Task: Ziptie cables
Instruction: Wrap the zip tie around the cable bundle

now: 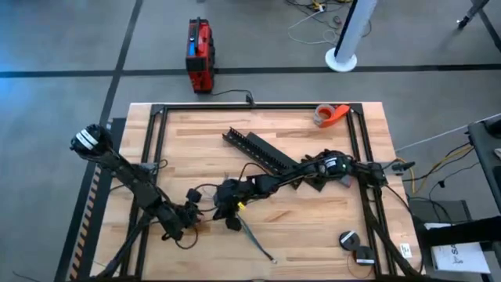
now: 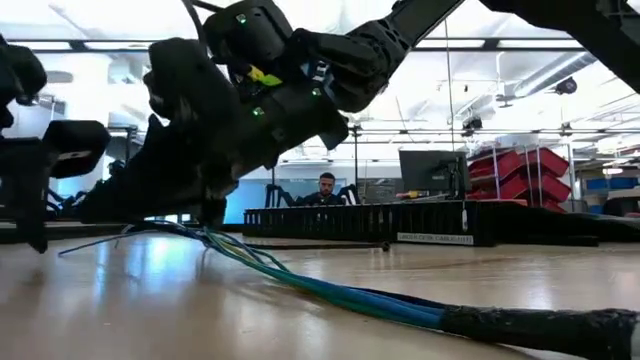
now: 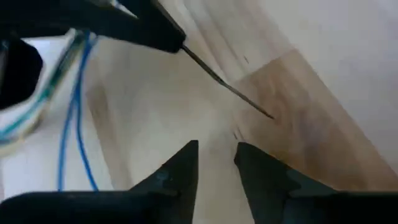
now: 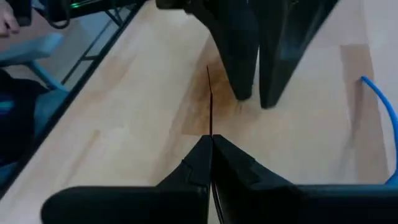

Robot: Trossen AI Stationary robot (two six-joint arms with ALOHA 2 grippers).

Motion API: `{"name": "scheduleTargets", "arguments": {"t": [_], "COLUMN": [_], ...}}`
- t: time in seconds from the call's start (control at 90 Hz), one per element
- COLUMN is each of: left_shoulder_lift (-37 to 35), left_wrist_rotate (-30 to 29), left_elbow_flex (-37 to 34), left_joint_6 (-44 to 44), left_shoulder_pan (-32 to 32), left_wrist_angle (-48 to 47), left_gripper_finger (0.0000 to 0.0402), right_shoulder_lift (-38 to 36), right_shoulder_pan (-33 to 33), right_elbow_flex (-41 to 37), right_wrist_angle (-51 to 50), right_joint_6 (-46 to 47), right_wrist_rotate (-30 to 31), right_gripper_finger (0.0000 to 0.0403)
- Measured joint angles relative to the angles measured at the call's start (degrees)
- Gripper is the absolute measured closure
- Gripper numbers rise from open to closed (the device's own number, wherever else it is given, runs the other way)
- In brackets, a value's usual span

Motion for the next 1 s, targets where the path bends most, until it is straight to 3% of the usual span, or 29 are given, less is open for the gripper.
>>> {"name": "scheduleTargets", "arguments": {"t": [0.322,0.556,0.733,1.0], "left_shoulder_lift": [0.6,3.5,6.0,5.5], "left_wrist_rotate": [-2.5,-1.5,-1.3,-0.9], "left_elbow_flex": [0.0,0.0,0.0,1.5], "left_joint_6": [12.9,14.3,18.4,19.1], "left_shoulder_pan": [0.0,0.0,0.0,-0.8], "left_wrist_angle": [13.8,15.2,21.2,21.0], "left_gripper_finger": [0.0302,0.0317,0.0325,0.0327], "right_shoulder_lift": [0.0,-0.1,-0.1,-0.2], "right_shoulder_pan": [0.0,-0.4,-0.4,-0.4], "right_elbow_flex": [0.0,0.1,0.2,0.2], "right_wrist_angle": [1.0,3.2,2.3,-0.6], "right_joint_6": [-1.0,-0.1,0.5,0.2], "right_wrist_rotate": [-5.1,-9.6,-9.9,-11.8], "right_gripper_finger": [0.0403,0.0403,0.0403,0.0403]}}
